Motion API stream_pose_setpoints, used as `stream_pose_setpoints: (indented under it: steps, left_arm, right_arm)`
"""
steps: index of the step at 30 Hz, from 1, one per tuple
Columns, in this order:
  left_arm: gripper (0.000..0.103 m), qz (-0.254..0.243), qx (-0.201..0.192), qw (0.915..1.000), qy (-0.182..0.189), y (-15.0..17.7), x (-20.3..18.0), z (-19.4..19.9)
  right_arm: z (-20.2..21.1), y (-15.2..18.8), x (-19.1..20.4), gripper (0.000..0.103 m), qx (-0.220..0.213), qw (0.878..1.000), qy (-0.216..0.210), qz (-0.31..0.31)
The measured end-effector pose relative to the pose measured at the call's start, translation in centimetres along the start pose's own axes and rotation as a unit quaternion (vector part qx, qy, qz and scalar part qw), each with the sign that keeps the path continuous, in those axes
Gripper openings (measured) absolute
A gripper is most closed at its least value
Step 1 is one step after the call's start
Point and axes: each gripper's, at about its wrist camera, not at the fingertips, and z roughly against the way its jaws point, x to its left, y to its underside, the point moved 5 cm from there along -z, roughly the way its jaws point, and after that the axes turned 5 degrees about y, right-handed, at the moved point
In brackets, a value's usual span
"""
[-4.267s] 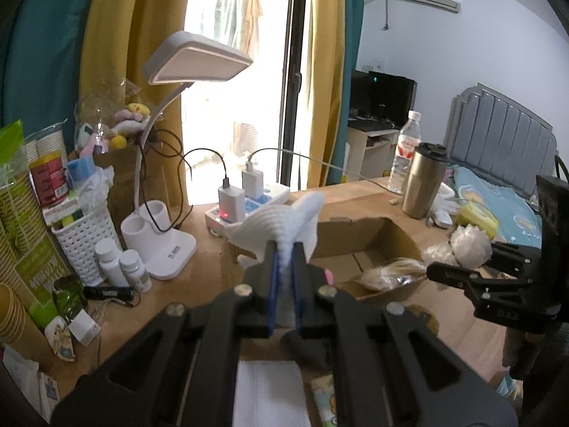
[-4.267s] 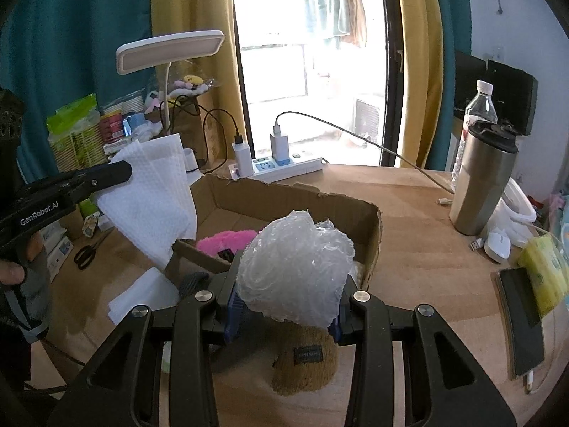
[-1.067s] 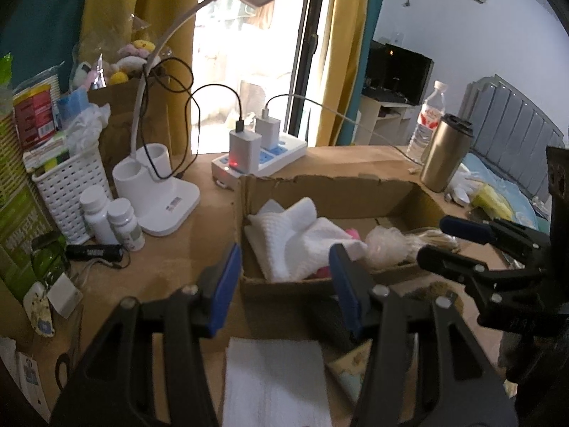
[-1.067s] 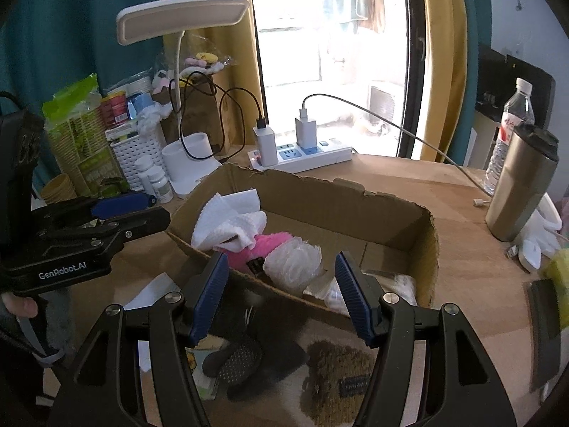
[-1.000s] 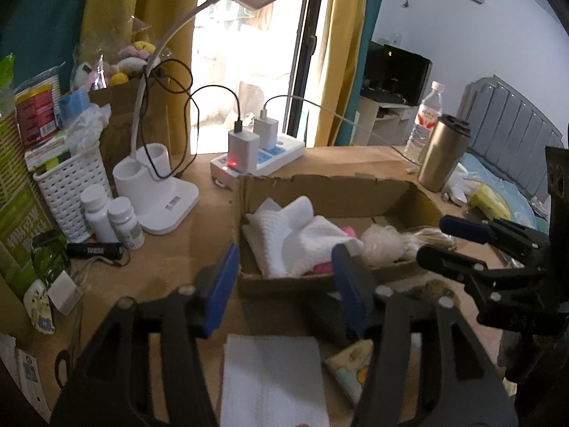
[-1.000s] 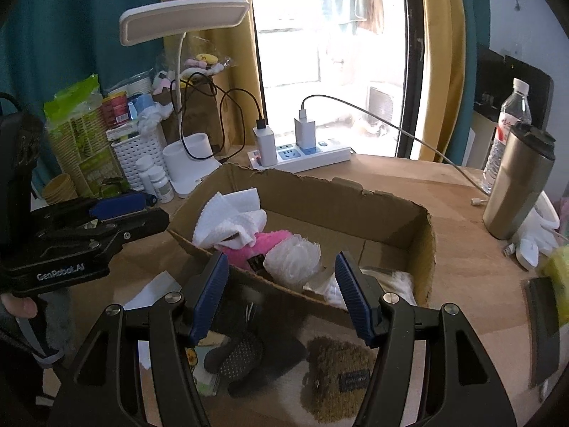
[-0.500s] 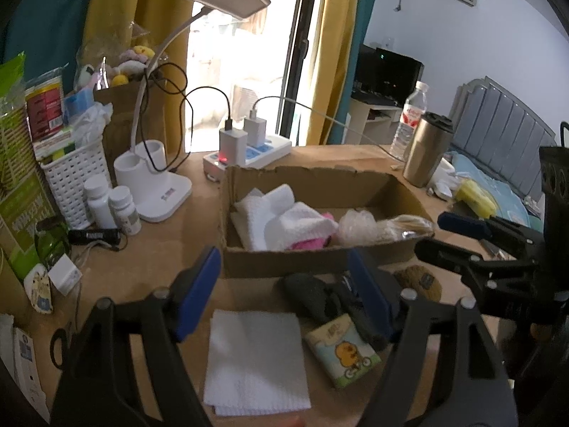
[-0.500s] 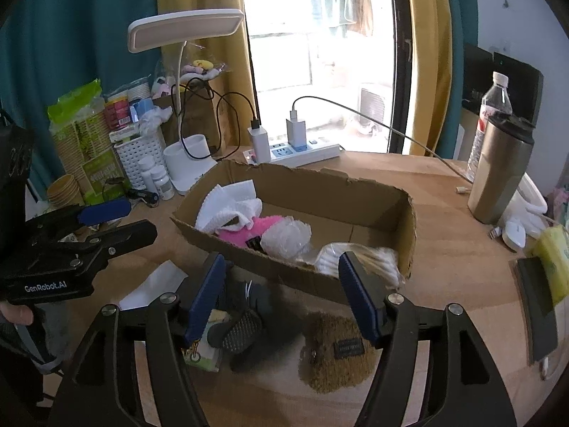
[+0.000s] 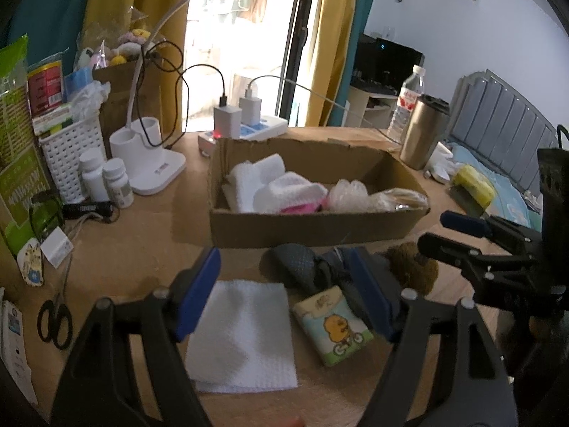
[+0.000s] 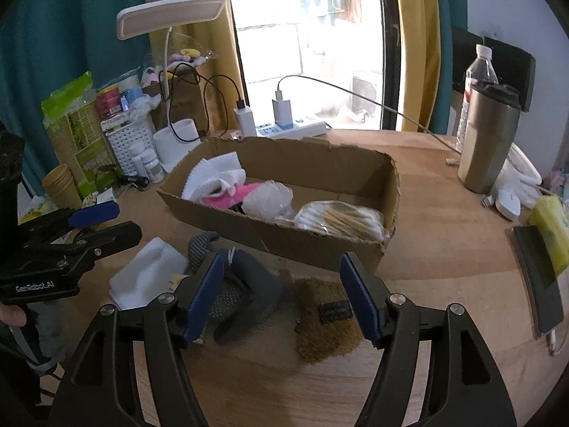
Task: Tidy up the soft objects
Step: 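Move both grippers back toward the brown loofah and grey glove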
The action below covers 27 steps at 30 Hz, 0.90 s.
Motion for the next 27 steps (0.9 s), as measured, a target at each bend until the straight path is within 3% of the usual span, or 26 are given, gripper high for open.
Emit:
stream_pose_setpoints:
  steps: [14,27]
  left_arm:
    - [0.076,0.009,0.038,0.9992,-0.002,2.7,-1.1,-2.2]
    - [0.076,-0.008,0.082,0.9964,0.021,4.8,-3.2,-3.8]
  right_arm:
    - [-2.3,2.6,-2.6,0.071,0.034,0.999,0.010,-0.023]
    - [-3.3,4.0,-3.6,0.071,0.049,0.998,0.017,-0.023]
